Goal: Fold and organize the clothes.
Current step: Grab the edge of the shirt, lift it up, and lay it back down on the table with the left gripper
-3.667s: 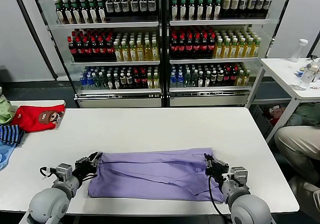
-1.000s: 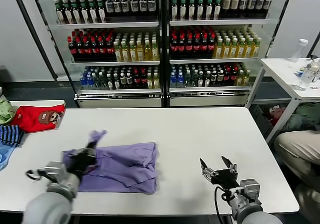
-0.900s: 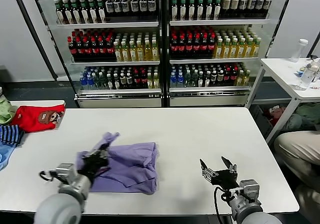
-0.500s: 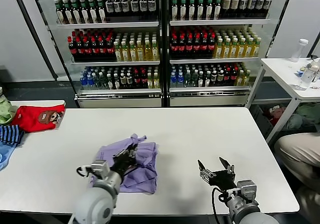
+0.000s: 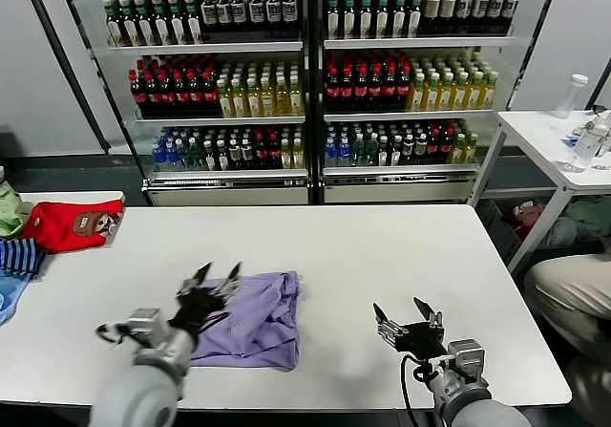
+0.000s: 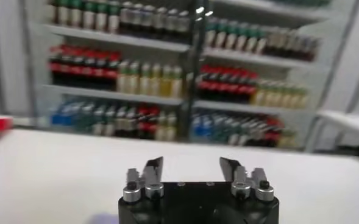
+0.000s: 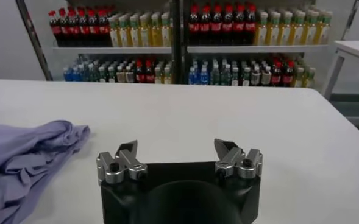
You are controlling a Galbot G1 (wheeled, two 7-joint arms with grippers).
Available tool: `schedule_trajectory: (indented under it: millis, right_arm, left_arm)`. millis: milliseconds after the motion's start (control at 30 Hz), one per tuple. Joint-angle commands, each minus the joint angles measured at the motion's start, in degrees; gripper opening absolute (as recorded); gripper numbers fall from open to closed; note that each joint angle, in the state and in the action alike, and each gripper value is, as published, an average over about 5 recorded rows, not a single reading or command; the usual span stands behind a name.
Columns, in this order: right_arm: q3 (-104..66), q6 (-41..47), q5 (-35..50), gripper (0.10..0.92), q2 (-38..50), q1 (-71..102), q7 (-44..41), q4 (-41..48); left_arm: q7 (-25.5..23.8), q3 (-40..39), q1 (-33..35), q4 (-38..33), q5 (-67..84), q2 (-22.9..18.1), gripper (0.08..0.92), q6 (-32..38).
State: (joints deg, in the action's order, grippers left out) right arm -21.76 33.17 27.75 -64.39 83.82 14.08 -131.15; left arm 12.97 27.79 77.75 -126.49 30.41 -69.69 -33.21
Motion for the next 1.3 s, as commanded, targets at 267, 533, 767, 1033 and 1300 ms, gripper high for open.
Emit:
schedule_trajectory:
  millis: [267, 533, 767, 1033, 1300]
  right_arm:
    - [-2.0, 0.0, -0.3, 0.823, -0.2, 1.2, -0.1, -0.2]
    - [-0.5, 0.0, -0.9, 0.823, -0.7, 0.7, 0.0, 0.1]
    - [0.1, 0.0, -1.2, 0.823, -0.7, 0.4, 0.0, 0.3]
    - [0.2, 0.0, -1.2, 0.823, -0.6, 0.4, -0.1, 0.1]
    - [-0.3, 0.0, -1.2, 0.823, -0.5, 0.8, -0.1, -0.1]
  left_arm:
    - [-10.2, 10.9, 7.0, 14.1, -2.1, 1.9, 0.822, 2.2]
    - [-10.7, 8.4, 2.8, 16.8, -2.1, 0.4, 0.823, 3.6]
    - [-10.7, 8.1, 2.2, 16.7, 2.4, -0.2, 0.741, 2.7]
    - [-10.8, 6.7, 2.9, 16.9, 5.3, -0.3, 0.498, 1.5]
    - [-10.2, 8.8, 2.5, 13.4, 5.0, 0.0, 0.264, 1.7]
